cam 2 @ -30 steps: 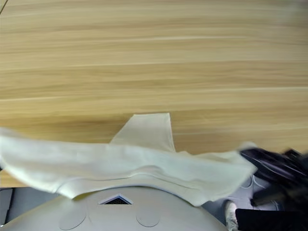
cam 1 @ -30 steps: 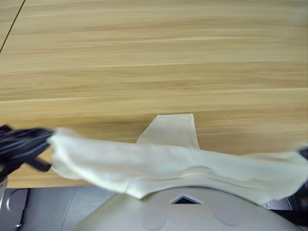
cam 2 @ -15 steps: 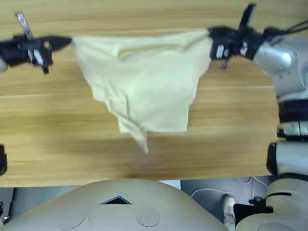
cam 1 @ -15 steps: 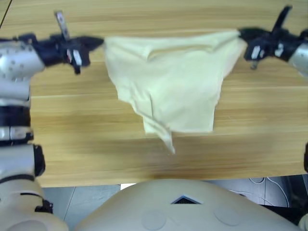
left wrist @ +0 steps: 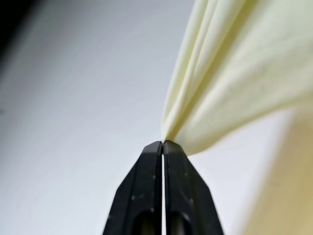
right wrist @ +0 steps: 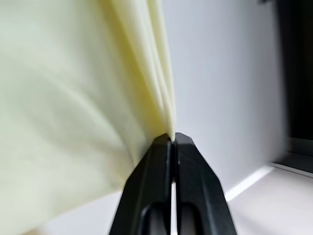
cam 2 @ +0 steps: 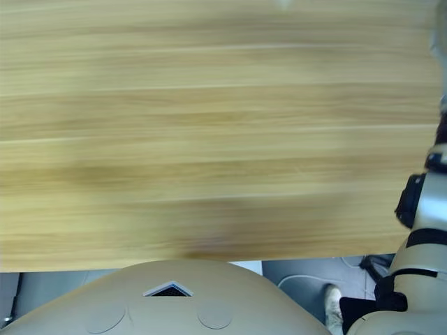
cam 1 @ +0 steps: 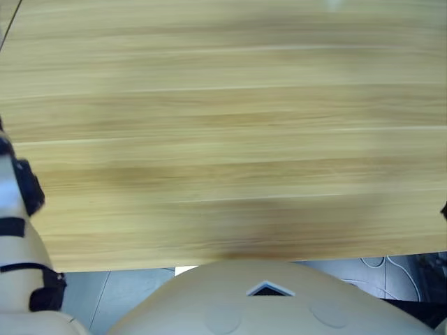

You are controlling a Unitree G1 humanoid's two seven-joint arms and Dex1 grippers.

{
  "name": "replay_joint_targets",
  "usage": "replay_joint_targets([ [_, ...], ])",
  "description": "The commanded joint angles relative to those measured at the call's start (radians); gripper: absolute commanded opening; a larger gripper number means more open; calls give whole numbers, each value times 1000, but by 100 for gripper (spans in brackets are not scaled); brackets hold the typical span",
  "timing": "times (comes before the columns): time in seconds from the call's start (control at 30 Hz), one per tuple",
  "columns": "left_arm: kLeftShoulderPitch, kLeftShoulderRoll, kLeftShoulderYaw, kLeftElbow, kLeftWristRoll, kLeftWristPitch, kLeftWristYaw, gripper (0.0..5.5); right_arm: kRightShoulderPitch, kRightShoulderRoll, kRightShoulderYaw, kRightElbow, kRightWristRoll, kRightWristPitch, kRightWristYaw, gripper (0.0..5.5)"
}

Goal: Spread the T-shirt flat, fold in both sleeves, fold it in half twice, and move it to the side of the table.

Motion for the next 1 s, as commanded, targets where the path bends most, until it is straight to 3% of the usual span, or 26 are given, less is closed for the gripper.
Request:
replay_joint_targets([
  [0.03, 480, -30, -130, -95, -87, -110, -160, 0, 452, 9, 45, -349, 219, -56, 203, 3],
  [0.1, 513, -39, -129, -107, -103, -100, -191, 0, 598, -34, 97, -462, 258, -94, 301, 3],
  [0.23, 544, -50, -109, -144, -124, -72, -237, 0, 807, -109, 88, -587, 350, -143, 455, 3],
  [0.47, 603, -14, -92, -253, -126, -52, -297, 0, 939, -159, 47, -562, 347, -180, 581, 3],
  [0.67, 812, 109, -117, -456, -39, -30, -416, 0, 1030, -188, 22, -536, 261, -138, 636, 3],
  [1.0, 1060, 189, -56, -697, 54, 42, -455, 0, 1294, -248, 18, -743, 342, -228, 758, 3],
])
